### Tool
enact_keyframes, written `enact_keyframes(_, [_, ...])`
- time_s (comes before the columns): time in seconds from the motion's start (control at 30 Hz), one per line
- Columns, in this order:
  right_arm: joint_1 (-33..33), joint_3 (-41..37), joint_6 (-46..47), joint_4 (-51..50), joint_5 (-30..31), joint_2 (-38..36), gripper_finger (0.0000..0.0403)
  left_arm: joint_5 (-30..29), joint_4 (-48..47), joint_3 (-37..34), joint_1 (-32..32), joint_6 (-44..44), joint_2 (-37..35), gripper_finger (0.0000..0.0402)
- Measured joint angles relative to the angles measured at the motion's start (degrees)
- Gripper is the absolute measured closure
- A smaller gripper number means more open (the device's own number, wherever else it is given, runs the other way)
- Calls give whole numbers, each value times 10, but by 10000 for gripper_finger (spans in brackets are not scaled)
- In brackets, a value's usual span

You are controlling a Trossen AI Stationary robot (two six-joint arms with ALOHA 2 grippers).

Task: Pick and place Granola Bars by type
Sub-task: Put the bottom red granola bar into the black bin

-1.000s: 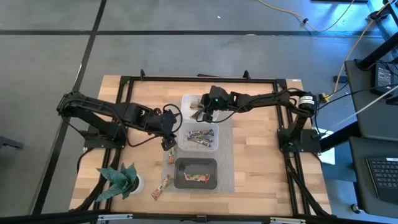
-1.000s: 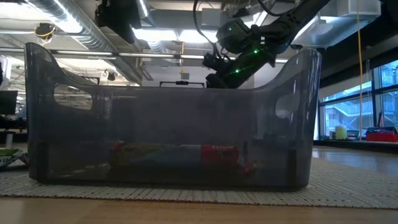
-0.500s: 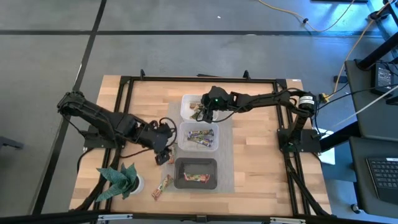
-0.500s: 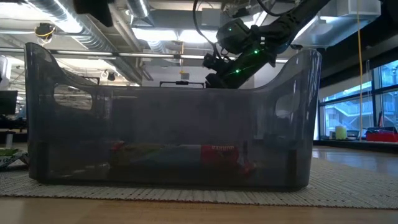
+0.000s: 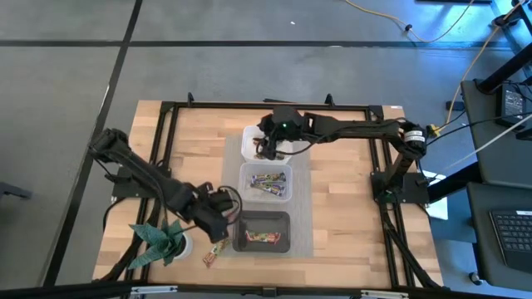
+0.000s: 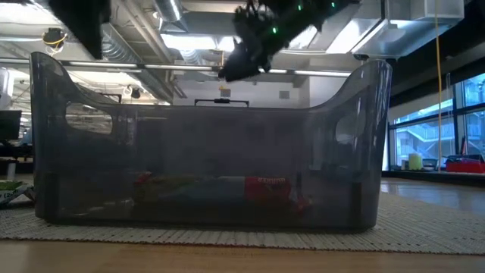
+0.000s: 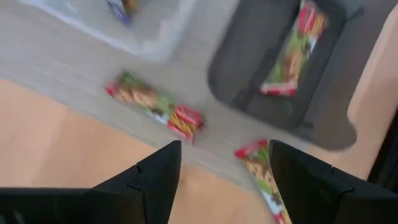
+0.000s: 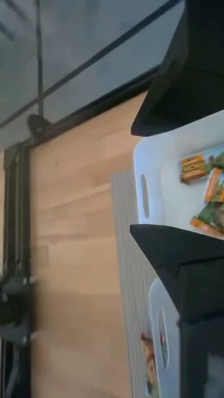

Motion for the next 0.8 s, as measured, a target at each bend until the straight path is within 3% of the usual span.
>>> enact_keyframes(0.2, [15,83,13,-110,0,0,156,53,26,0,-33,-49,34,167])
enact_keyframes(0.43, [56,173,89,-284,1,0,156,34,39,0,-94,-162,63,167])
enact_keyframes(0.67, [162,222,158,-323,5,0,156,20,58,0,-129,-226,109,167])
enact_keyframes(0.8, [240,222,185,-337,67,0,156,21,80,0,-136,-224,137,167])
